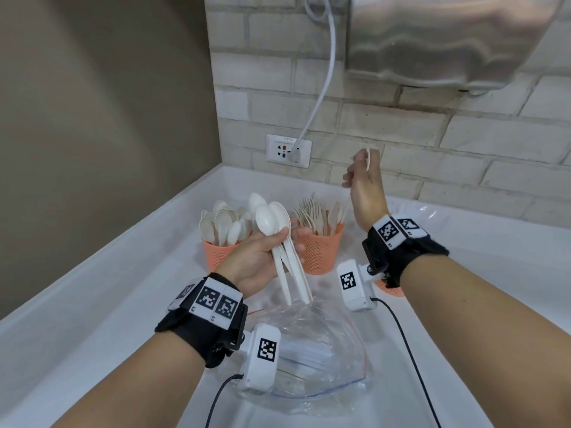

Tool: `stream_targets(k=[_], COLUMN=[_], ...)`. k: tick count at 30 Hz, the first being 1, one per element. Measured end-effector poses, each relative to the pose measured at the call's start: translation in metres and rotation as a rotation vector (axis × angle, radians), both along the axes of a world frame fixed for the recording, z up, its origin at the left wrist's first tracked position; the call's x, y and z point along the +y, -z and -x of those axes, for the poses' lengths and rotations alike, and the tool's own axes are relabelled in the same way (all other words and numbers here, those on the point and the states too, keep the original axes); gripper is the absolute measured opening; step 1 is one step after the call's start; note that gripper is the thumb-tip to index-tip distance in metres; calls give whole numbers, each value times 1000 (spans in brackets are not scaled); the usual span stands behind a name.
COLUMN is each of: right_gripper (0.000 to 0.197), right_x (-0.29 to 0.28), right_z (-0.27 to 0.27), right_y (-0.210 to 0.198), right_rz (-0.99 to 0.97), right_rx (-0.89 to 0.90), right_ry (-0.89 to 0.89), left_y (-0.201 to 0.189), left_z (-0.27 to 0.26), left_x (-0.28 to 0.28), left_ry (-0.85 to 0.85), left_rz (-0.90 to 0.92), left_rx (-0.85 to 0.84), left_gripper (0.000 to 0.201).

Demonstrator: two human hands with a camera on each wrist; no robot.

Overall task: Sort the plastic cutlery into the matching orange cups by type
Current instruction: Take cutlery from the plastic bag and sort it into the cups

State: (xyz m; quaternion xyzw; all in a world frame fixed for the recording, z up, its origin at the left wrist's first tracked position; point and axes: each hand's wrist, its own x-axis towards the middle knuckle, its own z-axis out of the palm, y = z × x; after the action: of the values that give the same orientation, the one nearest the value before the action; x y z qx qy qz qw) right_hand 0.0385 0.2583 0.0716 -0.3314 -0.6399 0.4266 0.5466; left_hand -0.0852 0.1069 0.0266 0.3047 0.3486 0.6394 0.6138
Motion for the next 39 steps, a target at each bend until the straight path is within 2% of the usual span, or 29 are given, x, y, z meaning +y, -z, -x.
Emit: stream_targets(k=[2,4,6,9,11,13,16,18,19,21,23,25,26,30,33,35,37,39], right_gripper=[38,52,49,44,55,68,60,50,53,76,94,100,96,36,29,21,17,14], right_x=[2,6,4,2,1,-5,-28,-45,-55,-69,-80,-85,-88,-93,-95,-94,-92,-85], right_z=[0,0,-1,-2,-3,-3,-1,-1,-1,1,7,16,19,24,25,29,35,43], right_y=[14,27,34,37,33,24,9,0,-3,-5,1,9,10,12,16,19,21,23], right_rz=[106,203,178,90,53,-52,-335,-347,-278,-116,-85,-66,-11,197,482,606,657,664], right_rx=[-127,-364,-608,-785,-806,-751,-538,-540,-651,-947,-1035,-912,-828,-478,-225,-116,-62,-5], right_ry=[-33,-25,23,17,1,49,87,-111,-269,-555,-659,-600,-583,-658,-776,-792,-736,-633], left_y=[0,-1,-1,-1,-2,-2,-3,-7,-9,-16,-21,-24,-26,-35,-42,-49,-55,-54], left_z=[2,5,8,9,8,5,3,2,1,-2,-6,-10,-12,-10,0,12,28,53], left_x=[-2,-3,-4,-5,-5,-4,-1,-1,-2,-2,0,0,-1,-13,-23,-28,-30,-29], left_ry=[19,36,46,33,17,-13,-88,-92,-90,-113,-166,-210,-217,-138,-66,-72,-159,-389], left_rz=[0,-4,-12,-19,-28,-27,8,30,27,15,37,84,100,90,43,24,13,76], left_rx=[-33,-57,-65,-31,21,76,154,220,259,327,419,533,578,680,888,1051,1074,1056], left_gripper=[18,20,22,23,23,24,22,19,19,25,29,29,26,17,23,30,31,29])
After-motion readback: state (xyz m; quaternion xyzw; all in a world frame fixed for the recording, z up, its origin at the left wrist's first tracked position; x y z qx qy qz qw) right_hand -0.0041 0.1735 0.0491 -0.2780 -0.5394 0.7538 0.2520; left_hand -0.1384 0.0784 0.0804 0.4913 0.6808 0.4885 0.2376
